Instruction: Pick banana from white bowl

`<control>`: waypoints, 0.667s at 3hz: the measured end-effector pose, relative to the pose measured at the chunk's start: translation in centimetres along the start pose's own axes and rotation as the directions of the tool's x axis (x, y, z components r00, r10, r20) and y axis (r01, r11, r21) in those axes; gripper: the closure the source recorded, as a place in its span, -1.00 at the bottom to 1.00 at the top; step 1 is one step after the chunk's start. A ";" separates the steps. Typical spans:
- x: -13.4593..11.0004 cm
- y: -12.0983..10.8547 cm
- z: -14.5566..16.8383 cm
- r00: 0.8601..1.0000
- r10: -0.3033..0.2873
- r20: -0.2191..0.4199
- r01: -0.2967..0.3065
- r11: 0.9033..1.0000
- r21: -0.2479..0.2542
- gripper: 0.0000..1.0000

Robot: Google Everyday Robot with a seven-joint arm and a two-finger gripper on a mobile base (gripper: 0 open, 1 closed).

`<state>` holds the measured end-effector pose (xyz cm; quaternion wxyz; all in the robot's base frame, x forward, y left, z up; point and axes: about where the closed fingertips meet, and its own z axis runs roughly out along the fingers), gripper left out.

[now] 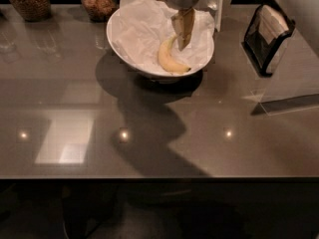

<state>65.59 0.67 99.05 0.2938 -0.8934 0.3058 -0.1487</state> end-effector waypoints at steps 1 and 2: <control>0.5 0.6 0.4 0.998 -0.049 -0.040 0.048 0.999 -0.022 -1.00; 2.7 1.7 2.2 0.987 -0.136 -0.081 0.130 0.989 -0.074 -1.00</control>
Offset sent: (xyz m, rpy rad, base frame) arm 0.0494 -0.0383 -0.0449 -0.2778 -0.1253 0.0957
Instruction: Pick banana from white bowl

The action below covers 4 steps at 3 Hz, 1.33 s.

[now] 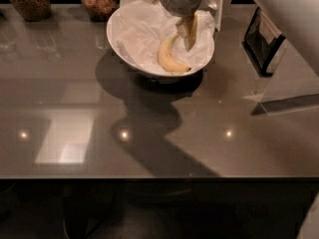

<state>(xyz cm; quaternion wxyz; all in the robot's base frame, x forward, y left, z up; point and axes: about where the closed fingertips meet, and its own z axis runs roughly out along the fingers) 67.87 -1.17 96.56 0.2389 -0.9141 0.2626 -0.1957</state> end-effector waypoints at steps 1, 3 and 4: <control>1.7 1.0 2.3 0.998 -0.070 0.004 0.070 0.997 -0.033 -0.62; 2.5 1.5 6.7 0.991 -0.102 0.084 0.104 0.994 -0.028 -0.10; 2.3 1.8 8.4 0.986 -0.112 0.121 0.117 0.992 -0.036 -0.18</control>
Offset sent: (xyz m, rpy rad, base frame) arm 0.0555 -0.0150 -0.0582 -0.0523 0.0376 0.1231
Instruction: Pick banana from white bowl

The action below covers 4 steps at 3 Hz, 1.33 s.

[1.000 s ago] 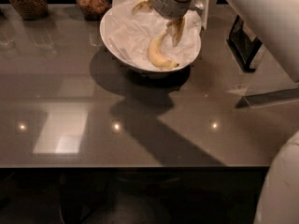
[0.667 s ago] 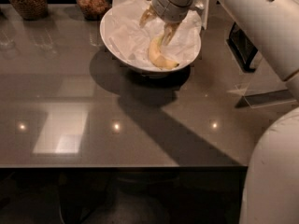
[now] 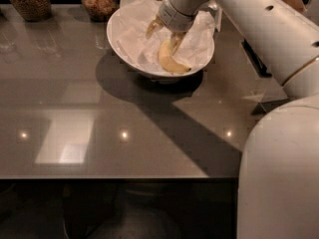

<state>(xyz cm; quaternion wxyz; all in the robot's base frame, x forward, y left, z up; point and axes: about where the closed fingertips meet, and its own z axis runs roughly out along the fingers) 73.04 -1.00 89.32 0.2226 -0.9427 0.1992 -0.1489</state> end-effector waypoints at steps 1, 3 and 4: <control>0.1 0.5 1.3 1.000 -0.009 0.025 0.010 1.000 -0.025 -0.12; 0.5 1.1 1.8 0.999 -0.011 0.040 0.014 0.998 -0.056 -0.08; 0.5 1.1 1.8 0.999 -0.017 0.043 0.020 0.998 -0.067 -0.06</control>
Offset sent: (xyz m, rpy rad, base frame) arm 0.0106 -0.0150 -0.0318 -0.0557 0.0795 0.0125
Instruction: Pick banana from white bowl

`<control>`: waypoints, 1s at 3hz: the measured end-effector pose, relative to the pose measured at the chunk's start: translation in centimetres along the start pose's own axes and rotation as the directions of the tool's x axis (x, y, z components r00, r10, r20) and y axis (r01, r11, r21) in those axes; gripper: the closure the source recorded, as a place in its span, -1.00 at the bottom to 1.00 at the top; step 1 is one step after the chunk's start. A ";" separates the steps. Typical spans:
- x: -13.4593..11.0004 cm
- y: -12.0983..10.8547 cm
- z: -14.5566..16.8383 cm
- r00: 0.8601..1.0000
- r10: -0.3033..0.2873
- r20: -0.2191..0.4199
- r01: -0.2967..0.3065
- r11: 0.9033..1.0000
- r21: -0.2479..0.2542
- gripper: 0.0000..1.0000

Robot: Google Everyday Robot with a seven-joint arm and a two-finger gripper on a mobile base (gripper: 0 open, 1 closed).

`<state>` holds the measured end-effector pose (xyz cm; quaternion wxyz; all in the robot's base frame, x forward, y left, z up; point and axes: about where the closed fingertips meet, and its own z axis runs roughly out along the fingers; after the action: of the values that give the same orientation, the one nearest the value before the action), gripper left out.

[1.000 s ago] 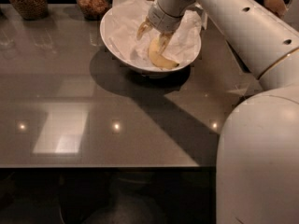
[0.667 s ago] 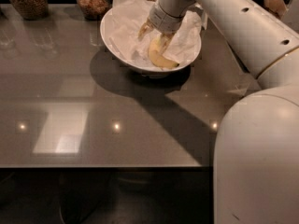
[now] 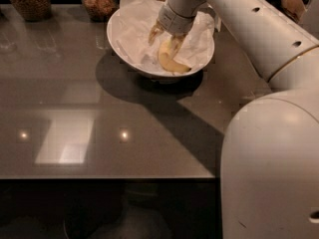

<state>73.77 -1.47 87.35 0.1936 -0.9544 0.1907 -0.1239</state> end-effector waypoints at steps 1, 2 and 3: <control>0.0 0.0 0.2 1.000 -0.022 -0.005 0.022 0.999 -0.030 -0.06; 0.5 -0.8 -0.5 1.000 -0.028 -0.010 0.028 0.999 -0.039 -0.12; 0.8 -2.0 -2.3 1.000 -0.006 -0.007 0.006 1.000 -0.013 -0.16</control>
Offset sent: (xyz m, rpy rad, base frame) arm 0.0132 0.0023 0.0335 -0.0623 -0.0110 0.0126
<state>74.39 -0.83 90.39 0.1866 -0.9557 0.1892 -0.1265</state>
